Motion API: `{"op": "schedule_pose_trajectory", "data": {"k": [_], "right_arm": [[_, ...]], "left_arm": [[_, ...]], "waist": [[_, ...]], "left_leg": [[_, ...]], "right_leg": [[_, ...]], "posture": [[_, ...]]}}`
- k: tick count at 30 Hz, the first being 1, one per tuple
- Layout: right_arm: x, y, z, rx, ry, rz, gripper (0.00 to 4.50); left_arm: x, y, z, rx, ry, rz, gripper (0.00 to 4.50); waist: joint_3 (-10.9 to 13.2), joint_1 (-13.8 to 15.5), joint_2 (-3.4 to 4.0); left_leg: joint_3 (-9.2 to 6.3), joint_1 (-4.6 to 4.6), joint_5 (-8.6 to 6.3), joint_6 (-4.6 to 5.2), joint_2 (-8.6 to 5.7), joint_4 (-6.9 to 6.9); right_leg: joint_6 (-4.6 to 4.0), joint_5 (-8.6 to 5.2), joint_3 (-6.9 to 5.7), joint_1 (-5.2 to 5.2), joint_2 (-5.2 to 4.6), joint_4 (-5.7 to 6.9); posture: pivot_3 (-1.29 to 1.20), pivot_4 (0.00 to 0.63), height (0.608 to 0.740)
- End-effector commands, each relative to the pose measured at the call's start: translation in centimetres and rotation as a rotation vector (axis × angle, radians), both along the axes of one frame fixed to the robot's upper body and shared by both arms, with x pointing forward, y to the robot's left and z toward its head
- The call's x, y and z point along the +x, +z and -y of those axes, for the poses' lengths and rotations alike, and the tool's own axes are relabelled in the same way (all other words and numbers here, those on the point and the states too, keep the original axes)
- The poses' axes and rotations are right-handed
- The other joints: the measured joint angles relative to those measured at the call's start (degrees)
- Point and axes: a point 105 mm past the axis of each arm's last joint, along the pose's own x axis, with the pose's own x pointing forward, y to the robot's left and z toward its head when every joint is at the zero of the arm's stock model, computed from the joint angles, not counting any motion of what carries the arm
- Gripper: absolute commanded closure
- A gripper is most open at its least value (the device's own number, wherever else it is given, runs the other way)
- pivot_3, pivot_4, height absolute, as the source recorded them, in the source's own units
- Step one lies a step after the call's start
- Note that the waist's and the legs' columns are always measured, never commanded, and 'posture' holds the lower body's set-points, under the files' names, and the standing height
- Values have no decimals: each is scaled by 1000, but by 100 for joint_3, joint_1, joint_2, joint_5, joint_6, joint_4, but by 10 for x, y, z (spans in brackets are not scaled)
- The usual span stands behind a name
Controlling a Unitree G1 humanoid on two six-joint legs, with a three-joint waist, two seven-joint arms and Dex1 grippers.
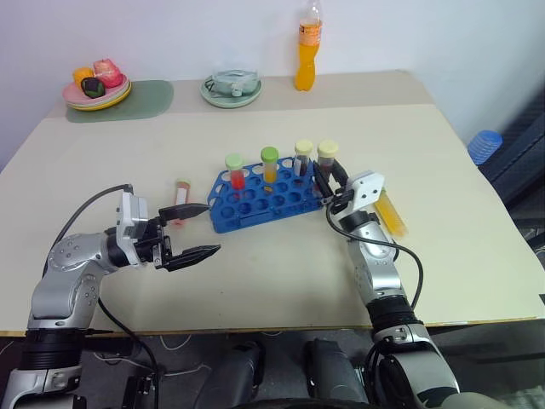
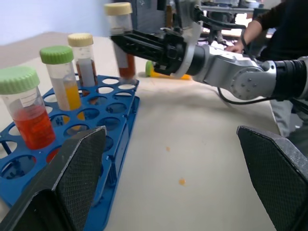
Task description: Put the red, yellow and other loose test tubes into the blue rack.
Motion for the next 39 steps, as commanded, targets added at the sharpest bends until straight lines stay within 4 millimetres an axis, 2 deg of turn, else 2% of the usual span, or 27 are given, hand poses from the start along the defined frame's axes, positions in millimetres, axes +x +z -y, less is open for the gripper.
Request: {"op": "schedule_pose_trajectory", "data": {"k": [1,4,13,19,33,35,37,39], "right_arm": [[0,-16,8,1,-25,-72,3643],[0,-17,6,3,-17,-73,3643],[-5,-21,-22,-21,69,-76,3643],[-7,-20,-32,-24,102,-68,3643],[-8,-20,-35,8,147,-86,3643],[-9,-16,-35,15,154,-71,2643],[-8,-14,-33,-7,137,-57,1831],[-6,-12,-32,-37,114,-47,769]], "left_arm": [[1,9,-2,-17,25,40,0],[2,9,-2,-14,32,49,0],[8,6,-7,-6,92,63,0],[11,4,-8,-7,121,69,0],[10,2,-9,-15,135,71,0],[9,2,-9,-17,136,71,0],[9,2,-9,-18,136,71,0],[9,2,-8,-19,136,71,0]], "waist": [[0,-11,0],[0,-11,0],[0,-36,0],[0,-29,0],[1,-12,1],[1,-18,1],[3,-22,2],[3,-20,2]], "left_leg": [[0,0,0,0,0,-1],[0,0,0,0,0,-1],[0,0,0,0,3,-2],[1,1,0,-1,4,-3],[0,0,0,-8,5,-23],[0,0,0,-8,5,-23],[1,0,0,-8,6,-25],[1,0,1,-9,6,-25]], "right_leg": [[0,0,0,0,0,0],[0,0,1,0,0,0],[0,0,1,-1,1,0],[0,0,1,-2,3,0],[-10,-6,2,-3,3,-1],[-10,-6,2,-2,3,-1],[-10,-6,2,-1,3,-1],[-10,-6,2,-2,3,1]], "posture": [[0,150,740],[0,150,740],[0,150,740],[0,150,740],[0,150,740],[0,150,740],[0,150,740],[0,150,740]]}}
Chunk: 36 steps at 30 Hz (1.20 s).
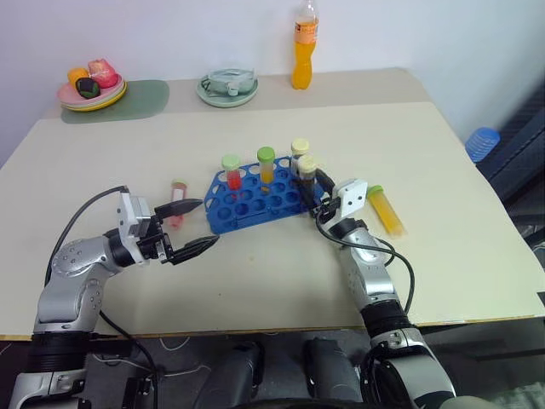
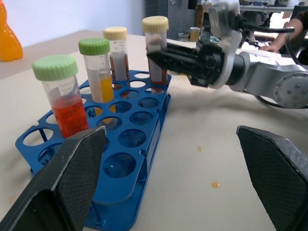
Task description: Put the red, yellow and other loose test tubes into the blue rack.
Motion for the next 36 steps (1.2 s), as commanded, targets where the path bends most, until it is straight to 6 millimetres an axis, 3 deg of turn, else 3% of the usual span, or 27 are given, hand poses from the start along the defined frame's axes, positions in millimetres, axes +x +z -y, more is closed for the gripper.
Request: {"op": "schedule_pose_trajectory", "data": {"k": [1,2,7,11,17,21,25,31,36], "right_arm": [[1,11,-2,-52,-21,53,290],[0,14,-1,-75,-26,62,52],[-7,37,7,-187,-56,113,52],[-25,58,25,-320,-102,74,52],[-63,74,56,-435,20,-194,52],[-55,77,97,-368,-55,-509,52],[-35,69,139,-275,-204,-848,52],[-18,53,168,-252,-278,-1097,52],[-6,43,175,-258,-269,-1182,52]], "left_arm": [[-1,9,-2,-7,9,44,0],[-1,9,-2,-8,8,44,0],[1,8,1,-16,2,43,0],[3,6,5,-26,-11,40,0],[7,2,15,-41,-52,34,0],[11,0,22,-52,-84,29,0],[13,-4,29,-56,-112,24,0],[12,-7,34,-60,-133,16,0],[8,-10,33,-63,-126,7,0]], "waist": [[0,6,0],[0,11,0],[2,28,1],[2,48,0],[5,128,-2],[7,145,-5],[7,158,-5],[6,161,-6],[6,134,-6]], "left_leg": [[0,0,0,-1,0,0],[0,0,0,-1,0,1],[0,-1,0,-1,0,2],[0,-10,0,-2,0,4],[1,-31,-5,-2,1,12],[2,-54,-6,2,5,31],[-1,-79,-4,8,9,40],[1,-104,-10,22,12,38],[14,-107,-14,26,12,41]], "right_leg": [[0,0,0,-1,0,1],[0,0,0,-1,1,1],[0,0,0,-2,-1,0],[1,0,0,-6,-2,0],[-14,-11,-3,-8,-9,-4],[-15,-11,-10,-15,-9,-16],[-16,-8,-28,-27,-10,-33],[1,7,-38,-33,-13,-68],[15,14,-36,-29,-15,-86]], "posture": [[0,150,740],[0,150,740],[0,150,740],[0,150,740],[0,150,740],[0,150,740],[0,150,740],[0,150,740],[0,150,740]]}}
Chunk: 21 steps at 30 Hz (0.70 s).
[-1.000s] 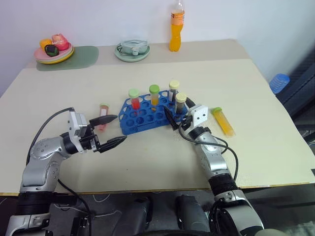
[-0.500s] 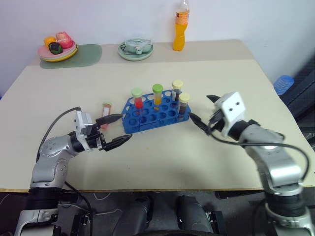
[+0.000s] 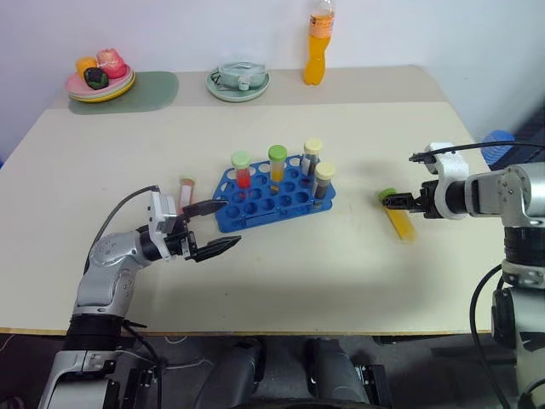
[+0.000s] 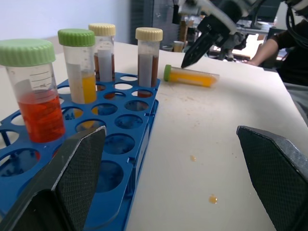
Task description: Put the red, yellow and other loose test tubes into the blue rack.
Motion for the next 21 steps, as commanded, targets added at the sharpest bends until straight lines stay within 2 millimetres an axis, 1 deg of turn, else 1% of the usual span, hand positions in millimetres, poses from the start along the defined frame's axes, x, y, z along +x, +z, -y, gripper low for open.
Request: {"op": "schedule_pose_trajectory", "data": {"k": [1,4,5,7,8,12,13,16,18,20,21], "right_arm": [[11,6,5,-20,13,-2,52],[19,-1,5,-52,45,-37,52],[22,-5,5,-77,61,-48,271],[26,-15,7,-137,94,-78,859],[27,-19,7,-158,114,-93,1317],[30,-28,5,-222,184,-130,3425],[30,-29,5,-234,201,-135,3736],[30,-29,7,-272,235,-134,3765],[26,-28,9,-338,328,-126,3765],[15,-18,0,-334,482,-81,3765],[5,-11,-13,-288,596,-31,3765]], "left_arm": [[-5,2,0,1,-2,21,0],[-8,1,-1,1,5,17,0],[-8,1,-1,1,8,16,0],[-10,1,-2,4,13,15,0],[-10,1,-2,6,17,15,0],[-13,-1,-5,15,32,11,0],[-14,-1,-6,16,37,9,0],[-17,-1,-7,16,47,4,0],[-19,-2,-8,16,52,2,0],[-19,-2,-10,16,59,0,0],[-20,-2,-10,17,63,0,0]], "waist": [[0,-19,0],[0,-28,0],[0,-28,0],[0,-31,0],[0,-32,0],[-3,-50,-4],[-4,-68,-3],[-5,-111,-5],[-5,-113,-5],[-5,-86,-3],[-4,-58,-1]], "left_leg": [[3,0,0,0,0,0],[2,0,-6,9,0,3],[2,0,-7,11,0,4],[2,0,-7,12,0,5],[2,1,-7,11,0,8],[1,7,-6,10,0,18],[1,10,-6,10,0,19],[-3,12,-5,7,1,22],[-4,13,-5,5,1,24],[-4,12,-5,5,1,24],[-7,9,-6,6,1,22]], "right_leg": [[1,1,1,0,0,0],[4,2,1,0,1,1],[6,3,1,0,1,3],[6,7,0,0,2,4],[7,9,0,1,3,4],[8,21,-1,10,6,4],[9,22,-1,13,7,4],[8,25,-1,18,8,5],[8,26,-2,18,9,6],[8,26,-2,16,9,6],[9,25,-5,14,8,5]], "posture": [[0,150,740],[0,150,740],[0,150,740],[0,150,740],[0,150,740],[0,150,740],[0,150,740],[0,150,740],[0,150,740],[0,150,740],[0,150,740]]}}
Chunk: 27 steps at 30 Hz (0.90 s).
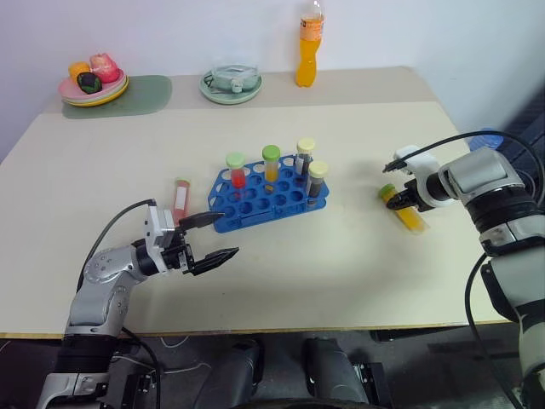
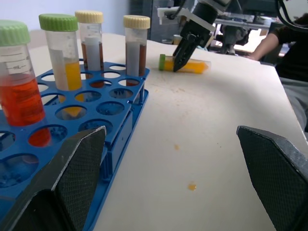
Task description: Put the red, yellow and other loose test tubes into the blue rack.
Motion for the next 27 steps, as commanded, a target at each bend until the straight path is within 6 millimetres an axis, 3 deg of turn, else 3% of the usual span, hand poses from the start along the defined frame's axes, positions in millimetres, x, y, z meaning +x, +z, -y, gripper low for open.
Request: {"op": "schedule_pose_trajectory", "data": {"k": [1,3,5,8,9,12,18,27], "right_arm": [[-36,18,-42,185,347,5,3765],[-77,29,-74,358,566,-20,3765],[-99,30,-99,457,713,38,3765],[-92,46,-159,699,810,458,3765],[-88,53,-168,765,794,553,3765],[-63,63,-186,831,634,818,3765],[-33,57,-205,773,434,1161,3765],[-20,29,-215,721,375,1227,3765]], "left_arm": [[-2,8,-6,-5,21,24,0],[-1,8,-7,-7,24,23,0],[-1,8,-7,-2,16,28,0],[3,10,-8,3,10,44,0],[4,10,-8,2,10,44,0],[5,11,-11,-6,16,37,0],[8,14,-18,-10,35,31,0],[8,17,-24,5,50,32,0]], "waist": [[2,56,3],[4,102,5],[6,90,9],[3,38,-7],[5,8,-8],[13,8,8],[11,39,8],[10,-50,10]], "left_leg": [[-1,-2,-1,1,0,-4],[-1,-11,-3,2,1,-13],[7,-17,-9,1,8,-12],[18,0,-15,6,19,-2],[23,7,-14,4,26,0],[30,9,-10,-19,33,9],[29,11,19,-48,35,16],[29,26,29,-63,46,-8]], "right_leg": [[1,-1,-2,-3,0,-2],[3,-3,-4,-14,-2,-7],[4,-4,-4,-20,-1,-8],[1,0,-3,-4,1,-6],[-6,5,-3,2,3,-7],[-20,17,-4,3,7,-4],[-9,32,-6,-2,22,2],[-22,39,-1,-3,46,7]], "posture": [[0,150,740],[0,150,740],[0,150,740],[0,150,740],[0,150,740],[0,150,740],[0,150,740],[0,150,740]]}}
